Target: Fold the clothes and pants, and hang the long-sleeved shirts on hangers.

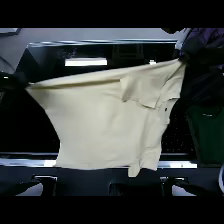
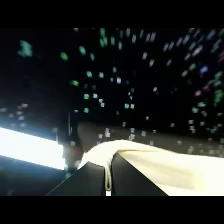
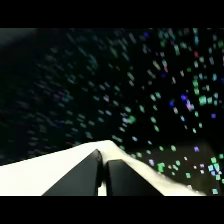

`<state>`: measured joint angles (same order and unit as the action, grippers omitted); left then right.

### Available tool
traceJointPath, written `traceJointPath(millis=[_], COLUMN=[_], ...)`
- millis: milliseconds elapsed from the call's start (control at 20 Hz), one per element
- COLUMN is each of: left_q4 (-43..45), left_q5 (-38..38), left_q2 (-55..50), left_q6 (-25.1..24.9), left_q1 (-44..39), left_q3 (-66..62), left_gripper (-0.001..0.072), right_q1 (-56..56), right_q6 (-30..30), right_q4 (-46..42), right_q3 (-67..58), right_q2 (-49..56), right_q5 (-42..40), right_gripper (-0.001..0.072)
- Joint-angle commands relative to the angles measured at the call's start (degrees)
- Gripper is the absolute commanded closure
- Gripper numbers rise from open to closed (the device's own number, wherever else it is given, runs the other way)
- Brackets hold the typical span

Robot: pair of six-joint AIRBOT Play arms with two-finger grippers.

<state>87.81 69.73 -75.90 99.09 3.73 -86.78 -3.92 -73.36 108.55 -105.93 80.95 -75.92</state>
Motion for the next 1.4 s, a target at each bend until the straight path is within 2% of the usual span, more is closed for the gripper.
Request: traceJointPath(millis=[0,200,300,400,700,850,1050,1350], left_q4=[-0.63,-0.83,-0.79,-0.83,-0.94,-2.32,-2.82,-2.75], left_q5=[-12.55,-16.87,-16.90,-15.82,0.72,7.32,10.86,10.38], left_q2=[-14.67,-26.34,-28.00,-27.80,-26.12,-25.53,-25.53,-25.64], left_q6=[-0.31,-0.07,-0.09,-0.07,-0.04,-0.09,-0.24,-0.04], left_q1=[-2.58,-3.04,-2.97,-2.75,-2.67,-3.37,-6.25,-8.11], left_q3=[2.34,-6.14,-9.79,-10.99,-10.75,-9.01,-2.82,2.67], left_gripper=[0.0696,0.0696,0.0696,0.0696,0.0695,0.0695,0.0694,0.0694], right_q1=[1.57,2.69,2.67,2.64,2.64,2.64,2.64,2.69], right_q6=[-0.13,-0.09,-0.09,-0.09,-0.39,-4.28,-4.85,-4.83], right_q4=[-0.09,0.22,-0.33,-2.38,-14.14,-17.42,-19.37,-19.21], right_q3=[3.04,3.04,3.04,3.02,2.93,2.99,4.11,11.15], right_q2=[13.77,23.12,24.30,23.93,19.47,19.28,19.41,19.43], right_q5=[9.14,22.51,25.94,26.01,10.36,0.07,-6.95,-6.62], right_gripper=[0.0683,0.0683,0.0683,0.0683,0.0683,0.0683,0.0683,0.0682])
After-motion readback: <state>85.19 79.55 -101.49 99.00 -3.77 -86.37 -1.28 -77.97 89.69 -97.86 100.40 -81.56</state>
